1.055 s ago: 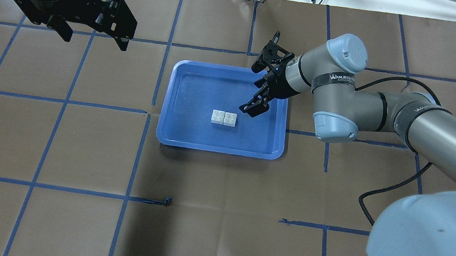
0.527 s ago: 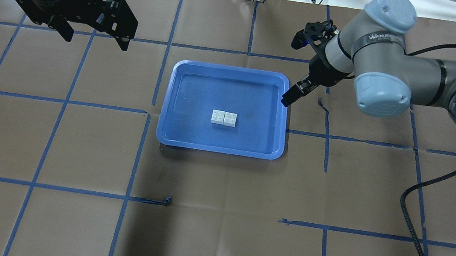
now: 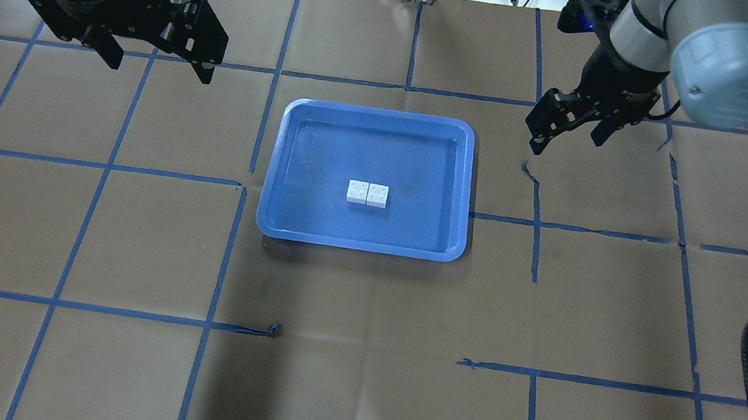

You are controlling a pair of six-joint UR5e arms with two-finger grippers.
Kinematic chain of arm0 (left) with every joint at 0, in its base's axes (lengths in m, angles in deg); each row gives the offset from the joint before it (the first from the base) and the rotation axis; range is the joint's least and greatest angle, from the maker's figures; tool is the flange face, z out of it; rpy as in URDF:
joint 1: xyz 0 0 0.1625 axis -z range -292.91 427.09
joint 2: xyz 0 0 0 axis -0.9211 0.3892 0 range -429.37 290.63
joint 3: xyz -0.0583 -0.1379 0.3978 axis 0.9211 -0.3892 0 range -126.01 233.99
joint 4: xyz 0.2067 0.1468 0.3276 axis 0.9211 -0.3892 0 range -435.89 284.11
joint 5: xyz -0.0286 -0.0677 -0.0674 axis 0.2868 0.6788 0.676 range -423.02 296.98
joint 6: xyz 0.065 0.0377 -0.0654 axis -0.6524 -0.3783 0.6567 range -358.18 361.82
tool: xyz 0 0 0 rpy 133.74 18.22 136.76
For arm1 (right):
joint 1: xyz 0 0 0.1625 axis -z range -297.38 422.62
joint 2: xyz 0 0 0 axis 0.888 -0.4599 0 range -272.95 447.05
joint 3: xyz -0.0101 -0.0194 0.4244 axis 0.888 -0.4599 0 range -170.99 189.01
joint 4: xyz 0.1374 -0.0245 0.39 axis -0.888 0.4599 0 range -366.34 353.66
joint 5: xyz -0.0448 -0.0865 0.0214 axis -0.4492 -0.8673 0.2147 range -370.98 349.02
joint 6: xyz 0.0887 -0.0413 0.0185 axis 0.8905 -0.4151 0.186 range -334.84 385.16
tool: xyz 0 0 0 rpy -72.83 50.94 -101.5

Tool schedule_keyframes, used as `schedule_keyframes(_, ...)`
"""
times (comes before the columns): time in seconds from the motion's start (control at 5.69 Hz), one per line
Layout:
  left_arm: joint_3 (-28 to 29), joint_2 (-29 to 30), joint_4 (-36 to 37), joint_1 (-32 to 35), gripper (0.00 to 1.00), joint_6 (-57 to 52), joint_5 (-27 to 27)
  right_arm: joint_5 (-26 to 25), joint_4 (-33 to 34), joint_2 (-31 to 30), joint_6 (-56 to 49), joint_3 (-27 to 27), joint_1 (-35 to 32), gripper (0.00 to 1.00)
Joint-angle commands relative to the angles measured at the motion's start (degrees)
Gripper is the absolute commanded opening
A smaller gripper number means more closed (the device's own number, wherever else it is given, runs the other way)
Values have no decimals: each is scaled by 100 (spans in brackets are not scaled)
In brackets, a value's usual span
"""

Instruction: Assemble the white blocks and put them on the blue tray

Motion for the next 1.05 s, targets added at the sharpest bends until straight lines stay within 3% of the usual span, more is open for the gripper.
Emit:
schedule_keyframes(0.0,-5,-32,-16,-6,99,0,-12,-327,-1102,-649,1671,-332,-27,100)
schedule_keyframes(0.18,-5,-32,-16,-6,99,0,-12,-309,-1211,-975,1740,-211,-28,100)
schedule_keyframes(0.88,4,-32,-25,3,99,0,-3,-248,-1160,-978,1758,-166,-36,100)
